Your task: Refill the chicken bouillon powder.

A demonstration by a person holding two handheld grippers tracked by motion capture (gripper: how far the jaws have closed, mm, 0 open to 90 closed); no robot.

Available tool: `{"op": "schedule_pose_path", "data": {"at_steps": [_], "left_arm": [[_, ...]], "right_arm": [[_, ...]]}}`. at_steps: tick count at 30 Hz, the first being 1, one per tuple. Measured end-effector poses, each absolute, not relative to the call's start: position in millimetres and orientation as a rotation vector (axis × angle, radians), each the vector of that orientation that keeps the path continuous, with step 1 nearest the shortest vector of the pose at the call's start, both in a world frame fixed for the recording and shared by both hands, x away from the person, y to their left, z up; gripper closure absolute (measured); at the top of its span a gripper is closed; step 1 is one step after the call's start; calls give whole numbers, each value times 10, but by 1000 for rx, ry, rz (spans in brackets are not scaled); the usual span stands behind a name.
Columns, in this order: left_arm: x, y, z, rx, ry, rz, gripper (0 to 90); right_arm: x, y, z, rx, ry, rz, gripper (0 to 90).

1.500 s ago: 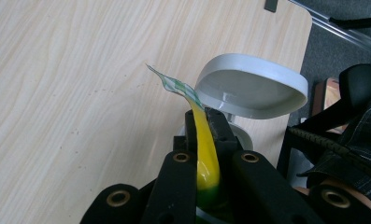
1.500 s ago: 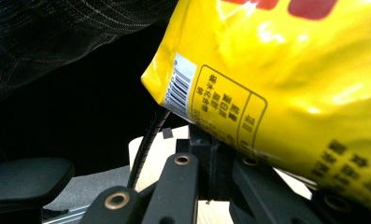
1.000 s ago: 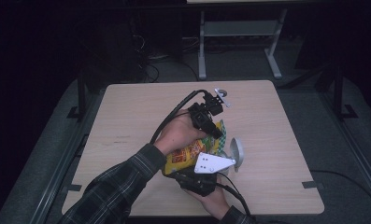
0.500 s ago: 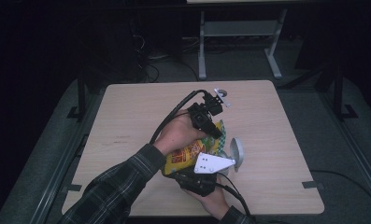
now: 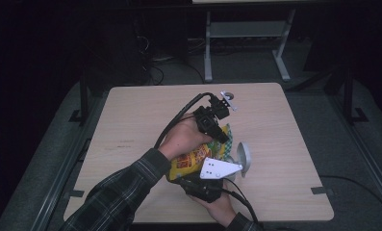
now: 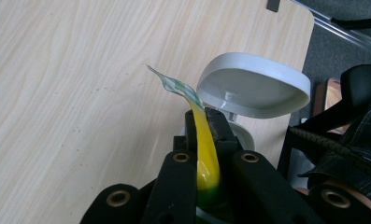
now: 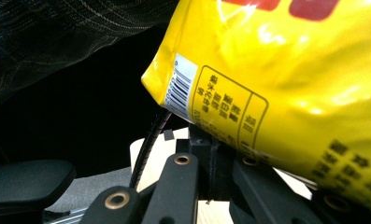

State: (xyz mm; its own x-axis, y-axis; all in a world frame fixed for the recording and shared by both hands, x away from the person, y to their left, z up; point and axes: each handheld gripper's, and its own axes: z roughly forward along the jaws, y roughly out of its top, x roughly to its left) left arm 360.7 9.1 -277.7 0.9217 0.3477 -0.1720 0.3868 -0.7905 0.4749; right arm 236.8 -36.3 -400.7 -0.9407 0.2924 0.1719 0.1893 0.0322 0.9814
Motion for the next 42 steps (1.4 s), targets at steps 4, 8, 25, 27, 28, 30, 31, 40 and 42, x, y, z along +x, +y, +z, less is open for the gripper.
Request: {"op": "schedule_pose_path", "data": {"at_steps": [4,8,25,27,28,30,31,40,42], "left_arm": [[3608,88,-2779,2562,527,-102,897],[3609,80,-2786,2569,522,-101,897],[3612,59,-2801,2572,522,-101,897],[3611,57,-2800,2572,522,-103,897],[3613,59,-2798,2571,523,-103,897],[3613,60,-2796,2569,528,-108,897],[3613,59,-2796,2571,525,-106,897],[3610,56,-2804,2578,535,-116,897],[3610,56,-2805,2579,535,-117,897]], "right_arm": [[2367,-366,-4004,513,2199,2071,900],[2364,-364,-4006,511,2197,2071,900],[2358,-364,-4002,517,2194,2084,900],[2357,-365,-3999,513,2195,2083,900],[2357,-365,-3999,512,2195,2082,900],[2357,-366,-3996,509,2195,2082,900],[2357,-367,-3995,509,2194,2082,900],[2352,-362,-3996,503,2195,2084,900],[2350,-361,-3997,502,2194,2085,900]]}}
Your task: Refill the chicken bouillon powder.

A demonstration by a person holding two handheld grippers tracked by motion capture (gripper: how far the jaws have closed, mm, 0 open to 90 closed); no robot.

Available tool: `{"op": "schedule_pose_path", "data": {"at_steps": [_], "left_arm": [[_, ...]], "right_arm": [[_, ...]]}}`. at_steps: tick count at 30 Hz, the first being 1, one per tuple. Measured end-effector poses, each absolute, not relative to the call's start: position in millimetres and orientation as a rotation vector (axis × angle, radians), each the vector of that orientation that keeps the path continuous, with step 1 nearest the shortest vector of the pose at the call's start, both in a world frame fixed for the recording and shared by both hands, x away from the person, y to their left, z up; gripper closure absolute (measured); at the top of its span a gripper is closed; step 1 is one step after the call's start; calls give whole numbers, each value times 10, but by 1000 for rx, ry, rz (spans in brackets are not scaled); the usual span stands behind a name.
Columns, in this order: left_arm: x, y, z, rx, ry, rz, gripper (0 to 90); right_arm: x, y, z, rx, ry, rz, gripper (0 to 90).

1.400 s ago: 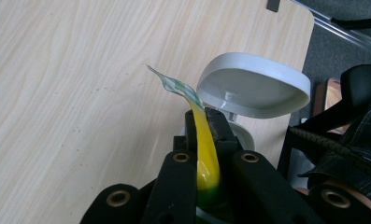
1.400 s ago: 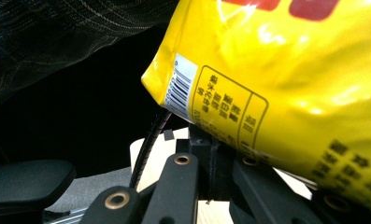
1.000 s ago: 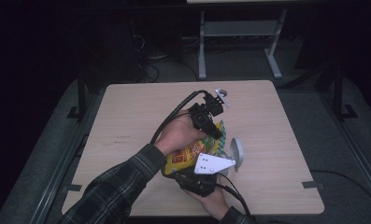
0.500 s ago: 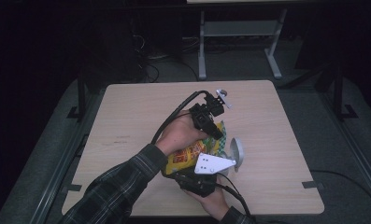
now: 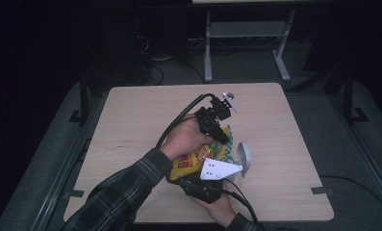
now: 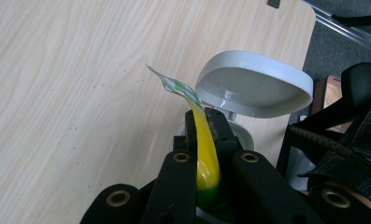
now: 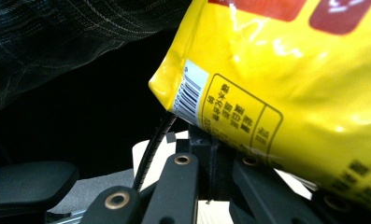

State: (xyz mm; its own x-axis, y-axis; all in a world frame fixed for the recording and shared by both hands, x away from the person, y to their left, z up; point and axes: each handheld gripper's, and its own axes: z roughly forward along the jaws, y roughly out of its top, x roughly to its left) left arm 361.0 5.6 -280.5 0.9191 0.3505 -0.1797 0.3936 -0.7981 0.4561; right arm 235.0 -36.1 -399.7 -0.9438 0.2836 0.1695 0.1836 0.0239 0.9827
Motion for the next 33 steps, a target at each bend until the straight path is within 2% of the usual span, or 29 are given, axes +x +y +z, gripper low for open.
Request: {"op": "schedule_pose_path", "data": {"at_steps": [33], "left_arm": [[3616,44,-2802,2582,541,-118,897]], "right_arm": [[2358,-365,-3995,501,2187,2091,900]]}}
